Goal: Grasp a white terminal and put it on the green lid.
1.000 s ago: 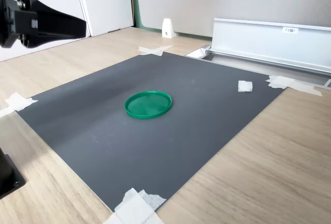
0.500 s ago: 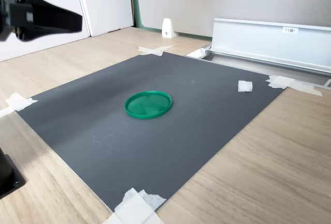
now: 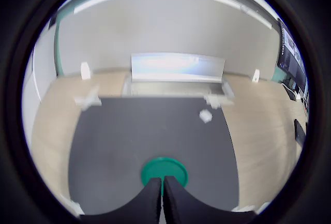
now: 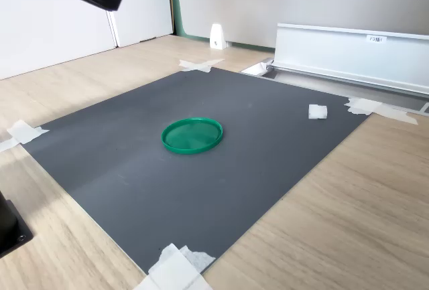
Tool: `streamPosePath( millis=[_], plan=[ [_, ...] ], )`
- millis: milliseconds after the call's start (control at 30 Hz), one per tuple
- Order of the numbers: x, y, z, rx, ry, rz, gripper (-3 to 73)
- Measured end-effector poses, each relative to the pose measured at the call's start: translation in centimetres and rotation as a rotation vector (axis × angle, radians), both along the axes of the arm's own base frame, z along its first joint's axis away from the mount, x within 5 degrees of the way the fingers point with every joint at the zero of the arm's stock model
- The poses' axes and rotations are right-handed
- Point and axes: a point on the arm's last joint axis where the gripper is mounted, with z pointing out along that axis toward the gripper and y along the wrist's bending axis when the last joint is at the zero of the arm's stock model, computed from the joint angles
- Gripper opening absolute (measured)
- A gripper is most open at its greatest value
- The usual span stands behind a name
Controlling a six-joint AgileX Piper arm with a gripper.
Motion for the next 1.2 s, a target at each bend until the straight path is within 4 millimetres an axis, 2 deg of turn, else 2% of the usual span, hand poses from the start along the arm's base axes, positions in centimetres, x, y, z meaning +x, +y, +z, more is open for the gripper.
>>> streamPosePath(
  millis=[200, 467, 567, 733, 833, 900, 967, 1033, 1200],
  plan=[
    [5.1, -1.0, 1.1, -0.155, 0.181, 0.106, -0.9],
    [10.1, -1.7, 3.3, -0.305, 0.289, 0.284, -0.9],
    [11.8, -3.1, 3.0, -0.294, 0.341, 0.321, -0.9],
    [13.7, -6.7, 2.5, -0.324, 0.396, 0.369, -0.7],
    [14.7, -8.7, 2.0, -0.338, 0.456, 0.4, 2.0],
    [15.6, -9.7, 1.5, -0.327, 0.494, 0.413, 6.4],
    [16.6, -10.5, 1.3, -0.323, 0.521, 0.424, 14.2],
    [17.5, -11.0, 1.4, -0.323, 0.53, 0.428, 23.9],
    [19.6, -11.8, 1.7, -0.326, 0.515, 0.427, 54.4]
  ],
)
